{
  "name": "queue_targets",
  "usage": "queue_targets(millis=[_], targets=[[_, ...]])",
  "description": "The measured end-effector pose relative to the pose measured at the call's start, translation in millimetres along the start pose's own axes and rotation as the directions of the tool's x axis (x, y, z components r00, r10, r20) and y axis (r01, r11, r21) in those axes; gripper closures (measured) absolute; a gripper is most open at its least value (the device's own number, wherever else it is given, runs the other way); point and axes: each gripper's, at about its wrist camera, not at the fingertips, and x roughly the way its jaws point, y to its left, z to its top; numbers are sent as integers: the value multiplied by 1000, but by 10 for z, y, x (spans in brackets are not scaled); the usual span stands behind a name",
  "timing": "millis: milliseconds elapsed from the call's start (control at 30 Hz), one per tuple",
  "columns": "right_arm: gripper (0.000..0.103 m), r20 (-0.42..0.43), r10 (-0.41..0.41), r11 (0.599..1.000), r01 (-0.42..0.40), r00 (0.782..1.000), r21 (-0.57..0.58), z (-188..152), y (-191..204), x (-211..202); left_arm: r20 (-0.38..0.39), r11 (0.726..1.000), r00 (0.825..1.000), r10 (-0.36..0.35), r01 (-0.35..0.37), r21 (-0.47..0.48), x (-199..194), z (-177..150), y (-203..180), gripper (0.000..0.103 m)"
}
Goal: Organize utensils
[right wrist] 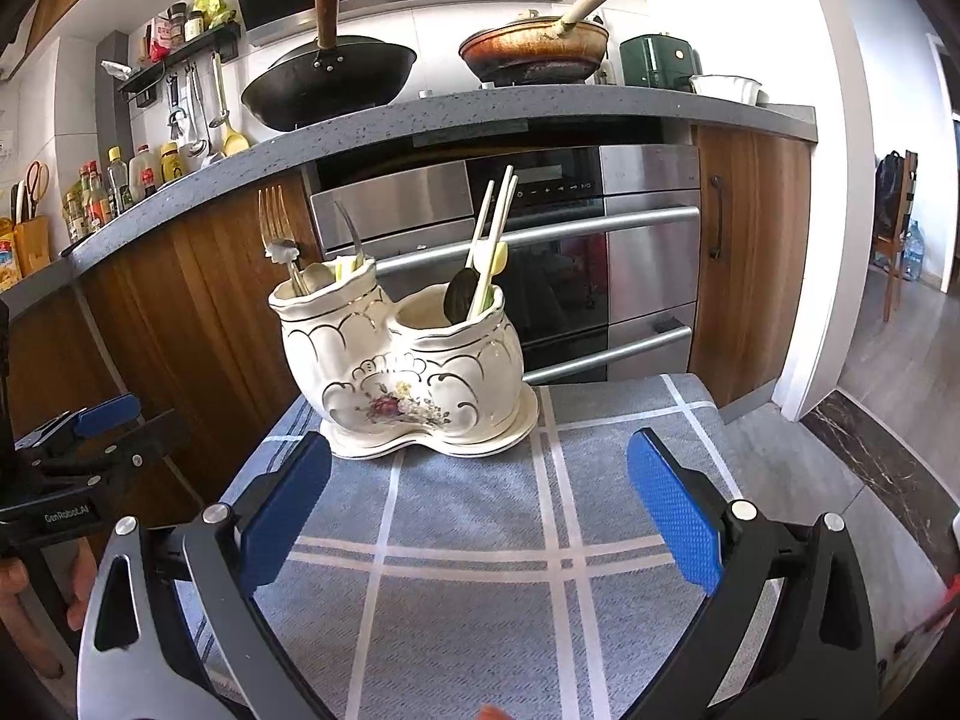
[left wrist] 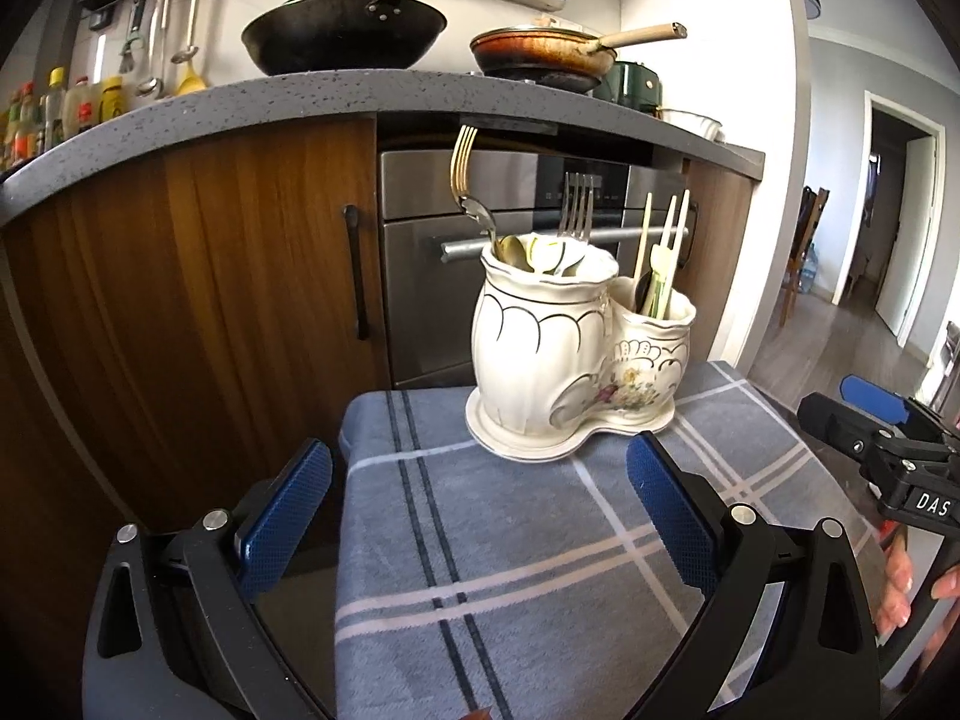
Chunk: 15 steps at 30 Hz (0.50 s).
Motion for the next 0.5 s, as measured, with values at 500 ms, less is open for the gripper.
queue_targets(millis=[500], targets=[[6,-18,8,1000,-9,1000,-18,-20,22,41,-15,1000,1000,9,-9,5,45,-23,33,5]])
